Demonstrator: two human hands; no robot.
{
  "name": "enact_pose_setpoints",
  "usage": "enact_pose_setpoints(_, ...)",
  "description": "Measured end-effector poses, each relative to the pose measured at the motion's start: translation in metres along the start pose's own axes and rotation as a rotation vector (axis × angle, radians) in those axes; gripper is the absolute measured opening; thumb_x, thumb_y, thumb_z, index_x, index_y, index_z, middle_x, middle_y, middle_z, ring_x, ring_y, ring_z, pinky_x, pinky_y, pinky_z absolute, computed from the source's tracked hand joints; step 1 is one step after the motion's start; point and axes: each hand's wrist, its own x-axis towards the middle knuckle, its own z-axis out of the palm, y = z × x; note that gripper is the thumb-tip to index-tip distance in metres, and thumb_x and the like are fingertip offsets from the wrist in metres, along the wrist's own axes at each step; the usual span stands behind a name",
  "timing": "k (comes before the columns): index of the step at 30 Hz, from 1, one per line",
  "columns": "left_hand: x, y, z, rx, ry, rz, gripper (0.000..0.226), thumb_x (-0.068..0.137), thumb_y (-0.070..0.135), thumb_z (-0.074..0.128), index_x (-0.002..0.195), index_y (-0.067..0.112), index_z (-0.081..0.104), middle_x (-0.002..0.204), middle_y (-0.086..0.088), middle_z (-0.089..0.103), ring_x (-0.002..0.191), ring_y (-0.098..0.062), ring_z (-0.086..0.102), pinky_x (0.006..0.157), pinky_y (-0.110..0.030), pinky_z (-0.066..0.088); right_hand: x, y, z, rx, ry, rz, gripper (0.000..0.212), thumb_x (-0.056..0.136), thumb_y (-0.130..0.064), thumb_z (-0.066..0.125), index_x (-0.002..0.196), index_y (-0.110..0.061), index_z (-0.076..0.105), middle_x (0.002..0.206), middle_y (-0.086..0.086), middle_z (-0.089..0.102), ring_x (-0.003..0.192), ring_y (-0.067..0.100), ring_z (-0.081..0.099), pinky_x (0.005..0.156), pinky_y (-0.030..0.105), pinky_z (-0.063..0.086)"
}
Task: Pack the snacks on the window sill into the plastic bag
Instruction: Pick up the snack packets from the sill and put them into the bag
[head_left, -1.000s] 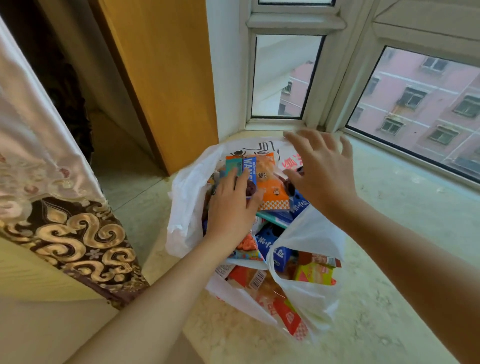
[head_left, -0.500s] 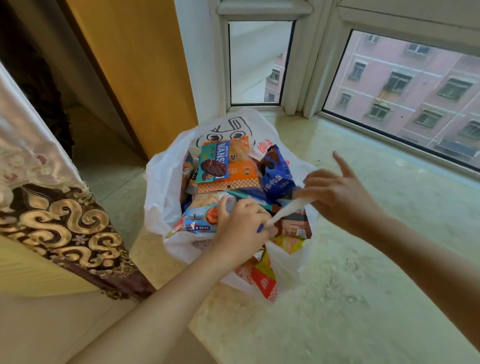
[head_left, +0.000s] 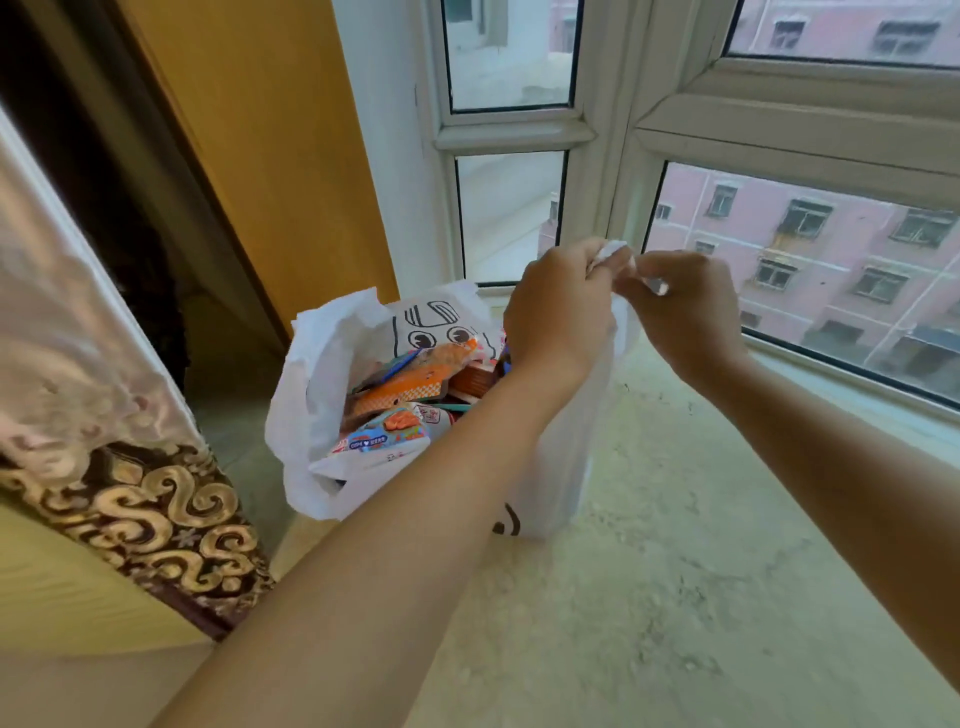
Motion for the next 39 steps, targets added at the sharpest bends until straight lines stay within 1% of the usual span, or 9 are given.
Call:
enact_pose_setpoints(4,-0.003,-0.016,-0.003,0.023,-0.049,-0.079,0.029,0.095,0.044,0.049,0.082,0.026,0.068,0.057,0.003,0.065,0.061,-0.021,0.065,0.072,-0.039,0.054,-0.013,0.001,0.006,-0.005,-0.014,0.016,0.033,0.086,-0.040,0.063,0.075,-0.010,0.072,0.073,0.007,0.068,0.067,0.024,0.061,0.062,0.038,0.048)
enact_pose_setpoints(10,-0.032,-0.041,-0.014,-0.170,-0.112,-0.226,0.005,0.093,0.027,0.060,0.095,0.028,0.064,0.083,0.007,0.072,0.081,-0.011,0.069,0.079,-0.031,0.055,-0.038,0.001,0.007,-0.012,-0.055,-0.007,0.014,0.084,-0.029,0.070,0.097,-0.023,0.074,0.100,-0.009,0.067,0.086,0.013,0.062,0.072,0.035,0.051)
enact_pose_setpoints(12,-0.047,-0.049,-0.023,-0.171,-0.160,-0.265,0.021,0.088,0.027,0.066,0.109,0.028,0.063,0.097,0.009,0.069,0.093,-0.006,0.065,0.085,-0.025,0.052,-0.049,-0.002,0.006,-0.019,-0.098,-0.024,0.016,0.083,-0.027,0.071,0.100,-0.025,0.073,0.103,-0.008,0.065,0.091,0.013,0.061,0.073,0.032,0.050)
enact_pose_setpoints(14,-0.060,-0.051,-0.035,-0.119,-0.198,-0.271,0.038,0.085,0.030,0.069,0.122,0.028,0.060,0.107,0.011,0.066,0.102,-0.004,0.061,0.092,-0.030,0.051,-0.061,-0.006,0.003,-0.079,-0.175,-0.060,0.021,0.083,-0.023,0.071,0.104,-0.025,0.071,0.108,-0.008,0.065,0.097,0.014,0.060,0.073,0.031,0.050)
enact_pose_setpoints(18,-0.081,-0.030,-0.061,0.246,-0.247,-0.174,0.042,0.090,0.046,0.059,0.129,0.032,0.054,0.120,0.014,0.059,0.110,-0.007,0.055,0.090,-0.034,0.050,-0.084,-0.026,-0.015,-0.262,-0.323,-0.182,0.035,0.082,-0.014,0.069,0.114,-0.026,0.066,0.117,-0.006,0.064,0.105,0.019,0.059,0.076,0.035,0.052)
enact_pose_setpoints(24,-0.122,0.024,-0.086,0.800,-0.233,0.075,0.043,0.094,0.040,0.051,0.135,0.026,0.049,0.134,0.007,0.053,0.121,-0.016,0.047,0.088,-0.032,0.041,-0.115,-0.070,-0.074,-0.463,-0.379,-0.246,0.044,0.076,-0.026,0.075,0.117,-0.016,0.064,0.119,0.005,0.065,0.108,0.028,0.061,0.087,0.040,0.049)
enact_pose_setpoints(28,-0.165,0.067,-0.078,0.834,-0.196,0.175,0.041,0.082,0.030,0.068,0.122,0.018,0.061,0.116,0.002,0.065,0.105,-0.021,0.061,0.079,-0.038,0.049,-0.150,-0.091,-0.129,-0.508,-0.359,-0.176,0.043,0.081,-0.033,0.069,0.121,-0.018,0.061,0.124,0.005,0.062,0.115,0.028,0.058,0.094,0.043,0.046)
enact_pose_setpoints(33,-0.216,0.107,-0.047,0.835,-0.268,0.166,0.049,0.084,0.034,0.065,0.130,0.020,0.057,0.130,0.001,0.060,0.119,-0.019,0.054,0.089,-0.040,0.045,-0.199,-0.093,-0.211,-0.584,-0.328,-0.043,0.046,0.085,-0.037,0.065,0.126,-0.019,0.057,0.134,0.005,0.057,0.125,0.029,0.051,0.098,0.048,0.042)
enact_pose_setpoints(39,-0.244,0.155,-0.006,0.721,-0.261,0.326,0.053,0.073,0.034,0.078,0.122,0.020,0.063,0.122,-0.001,0.064,0.112,-0.021,0.061,0.086,-0.042,0.050,-0.239,-0.091,-0.293,-0.667,-0.214,0.186,0.048,0.089,-0.039,0.059,0.132,-0.018,0.052,0.137,0.008,0.054,0.128,0.030,0.048,0.100,0.050,0.043)
